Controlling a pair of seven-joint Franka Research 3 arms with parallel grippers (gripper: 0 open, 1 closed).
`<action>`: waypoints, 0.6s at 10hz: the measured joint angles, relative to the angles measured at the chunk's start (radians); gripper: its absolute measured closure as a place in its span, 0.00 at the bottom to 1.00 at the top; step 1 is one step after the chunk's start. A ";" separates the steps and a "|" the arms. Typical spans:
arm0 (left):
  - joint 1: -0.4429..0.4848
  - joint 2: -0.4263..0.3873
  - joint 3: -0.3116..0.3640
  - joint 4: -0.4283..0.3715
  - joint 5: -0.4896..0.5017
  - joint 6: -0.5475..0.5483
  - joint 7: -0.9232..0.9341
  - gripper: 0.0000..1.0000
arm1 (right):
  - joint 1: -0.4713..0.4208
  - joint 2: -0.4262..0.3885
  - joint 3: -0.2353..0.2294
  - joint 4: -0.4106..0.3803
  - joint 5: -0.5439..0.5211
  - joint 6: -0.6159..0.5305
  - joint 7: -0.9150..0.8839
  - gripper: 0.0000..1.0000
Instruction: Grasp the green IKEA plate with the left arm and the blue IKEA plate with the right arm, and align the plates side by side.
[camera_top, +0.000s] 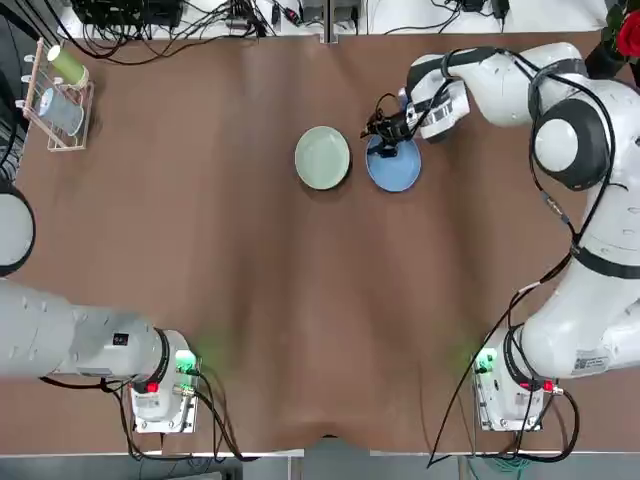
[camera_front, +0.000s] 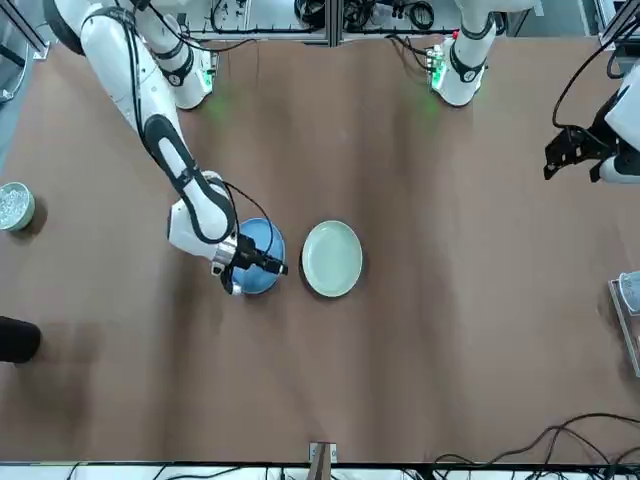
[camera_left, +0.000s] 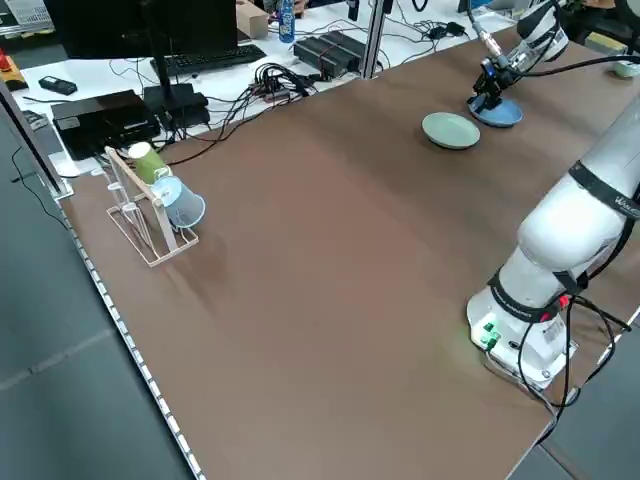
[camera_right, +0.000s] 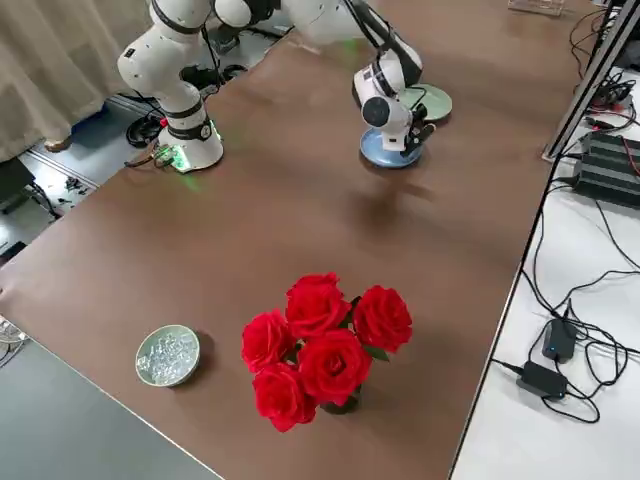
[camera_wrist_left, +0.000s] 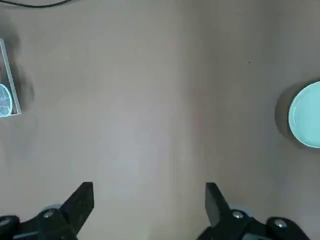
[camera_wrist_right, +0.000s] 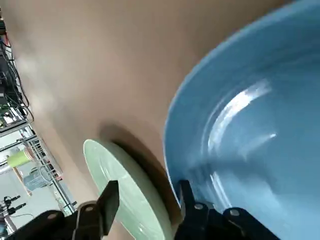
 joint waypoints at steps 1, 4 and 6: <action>0.000 0.000 0.000 0.000 0.000 0.000 0.000 0.01 | 0.010 0.000 0.000 0.004 0.016 0.000 -0.001 0.43; 0.000 0.000 0.000 0.000 0.000 0.000 0.000 0.01 | 0.018 0.008 0.000 0.021 0.023 0.000 -0.001 0.43; 0.000 0.004 0.000 0.000 0.000 0.000 0.000 0.01 | 0.022 0.022 0.000 0.038 0.028 0.000 -0.001 0.43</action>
